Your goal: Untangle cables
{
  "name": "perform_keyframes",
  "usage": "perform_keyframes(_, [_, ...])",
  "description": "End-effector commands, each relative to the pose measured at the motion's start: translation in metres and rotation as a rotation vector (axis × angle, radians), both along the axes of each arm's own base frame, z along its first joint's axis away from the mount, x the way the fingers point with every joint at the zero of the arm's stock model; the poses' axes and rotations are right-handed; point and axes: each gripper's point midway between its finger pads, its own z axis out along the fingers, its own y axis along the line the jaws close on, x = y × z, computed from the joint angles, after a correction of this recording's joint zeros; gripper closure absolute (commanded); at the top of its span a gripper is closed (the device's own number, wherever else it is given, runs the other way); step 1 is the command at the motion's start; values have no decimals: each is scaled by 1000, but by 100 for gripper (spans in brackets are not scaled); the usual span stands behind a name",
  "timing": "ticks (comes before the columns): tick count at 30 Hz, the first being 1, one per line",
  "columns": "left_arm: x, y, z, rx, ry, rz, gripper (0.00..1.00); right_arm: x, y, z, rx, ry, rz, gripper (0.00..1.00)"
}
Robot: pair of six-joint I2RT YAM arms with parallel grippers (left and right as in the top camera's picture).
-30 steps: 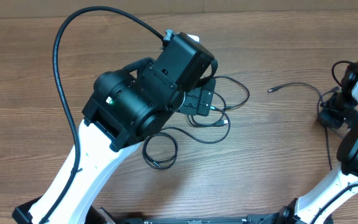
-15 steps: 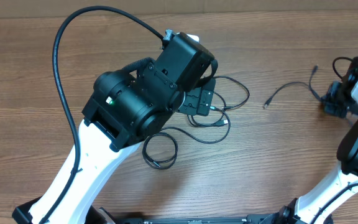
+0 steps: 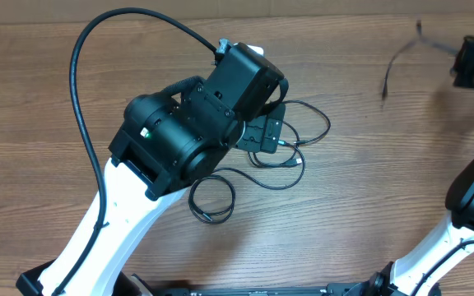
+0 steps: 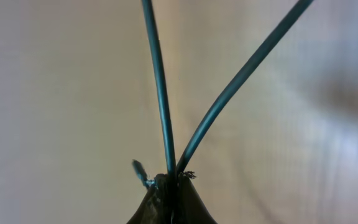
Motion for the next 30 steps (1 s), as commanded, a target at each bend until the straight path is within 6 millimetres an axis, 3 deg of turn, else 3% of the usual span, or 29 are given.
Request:
perform_keyframes(1, [3, 5, 6, -9, -22, 29, 0, 27, 25, 38, -32, -104, 88, 96])
perform_keyframes(6, [3, 5, 6, -10, -23, 29, 0, 52, 48, 70, -100, -214, 120, 96])
perform_keyframes(9, [3, 5, 6, -10, -23, 29, 0, 58, 60, 73, -116, -229, 132, 93])
perform_keyframes(10, [3, 5, 6, -10, -23, 29, 1, 60, 64, 73, -131, -227, 147, 80])
perform_keyframes(13, [3, 5, 6, -10, -23, 29, 1, 61, 74, 69, -184, -204, 205, 2])
perform_keyframes(17, [3, 5, 6, -9, -22, 29, 0, 52, 78, 52, -194, -126, 247, 0])
perform_keyframes(23, [3, 5, 6, -9, -21, 28, 0, 22, 60, 19, -130, 27, 238, 0])
perform_keyframes(30, [3, 5, 6, -9, -21, 28, 0, -12, 43, -9, -216, 200, 330, 0])
